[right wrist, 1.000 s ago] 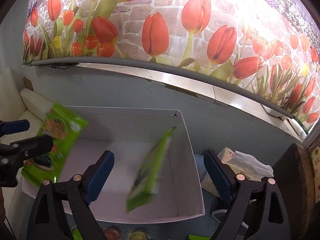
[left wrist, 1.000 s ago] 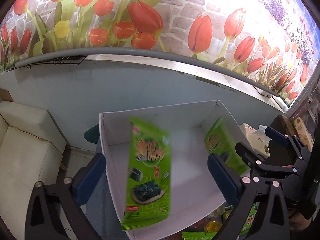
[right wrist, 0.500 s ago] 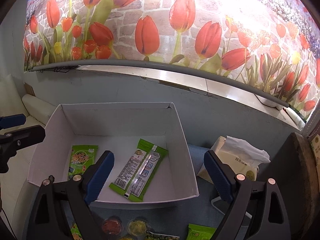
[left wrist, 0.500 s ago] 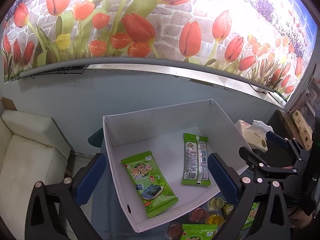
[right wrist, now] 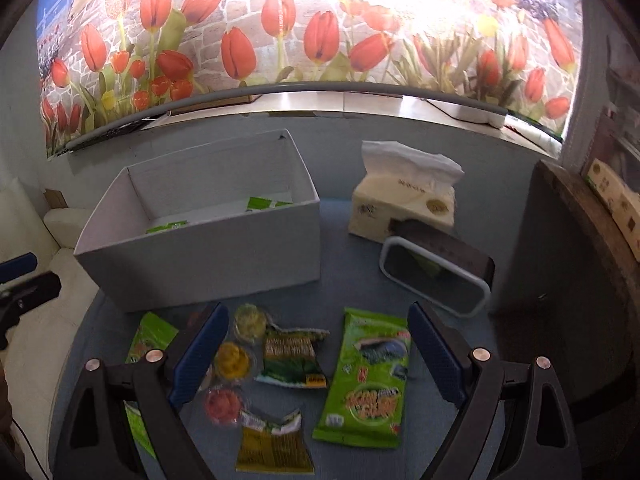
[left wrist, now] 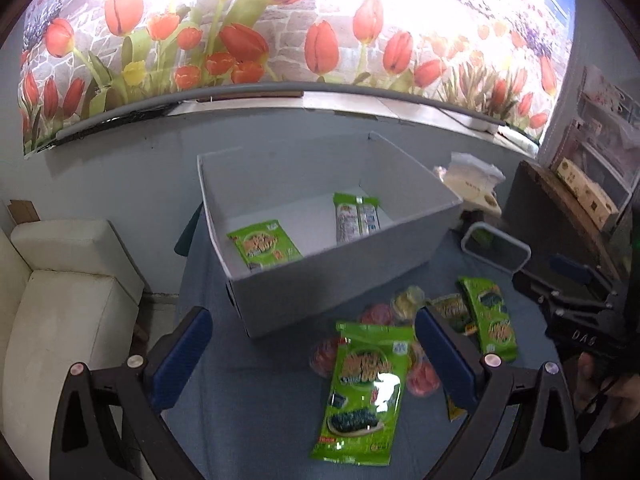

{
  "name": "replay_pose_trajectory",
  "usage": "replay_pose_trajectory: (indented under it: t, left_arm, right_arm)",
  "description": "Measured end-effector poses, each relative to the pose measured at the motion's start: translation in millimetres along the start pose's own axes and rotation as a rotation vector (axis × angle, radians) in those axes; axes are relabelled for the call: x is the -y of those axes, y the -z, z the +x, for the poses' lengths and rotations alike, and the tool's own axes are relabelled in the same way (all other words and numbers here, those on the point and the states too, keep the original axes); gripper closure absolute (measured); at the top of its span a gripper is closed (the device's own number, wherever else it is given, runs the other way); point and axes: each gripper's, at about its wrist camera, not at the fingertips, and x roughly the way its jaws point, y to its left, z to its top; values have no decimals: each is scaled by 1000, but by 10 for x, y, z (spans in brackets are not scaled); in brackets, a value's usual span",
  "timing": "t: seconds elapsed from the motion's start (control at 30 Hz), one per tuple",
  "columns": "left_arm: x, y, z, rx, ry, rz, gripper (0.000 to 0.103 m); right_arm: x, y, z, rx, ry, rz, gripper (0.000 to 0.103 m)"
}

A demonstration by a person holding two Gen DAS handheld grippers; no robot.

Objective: Organize snacks
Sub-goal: 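Withdraw both grippers from the box back toward the snacks, then grasp a green seaweed pack with the left gripper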

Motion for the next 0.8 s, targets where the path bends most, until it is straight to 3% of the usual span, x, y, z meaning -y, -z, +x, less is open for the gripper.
replay_pose_trajectory:
  t: [0.1,0.2,0.3,0.63,0.8]
  left_arm:
    - [202,367,60,-31,-8,62,0]
    - [395,699,192,-70,-64,118,0]
    - [499,869,281,-95,-72,134,0]
    - [538,866,560,-135,5,47,0]
    - [538,834,752,-153,-33,49,1]
  right_arm:
    - [131,307,-220,2,-21,30,9]
    - [209,561,-416,-3,-46,64,9]
    - [228,869,-642,23,15,35,9]
    - [337,1533,-1008,-2,56,82,9]
    - [392,1647,-1012,-28,44,111,9]
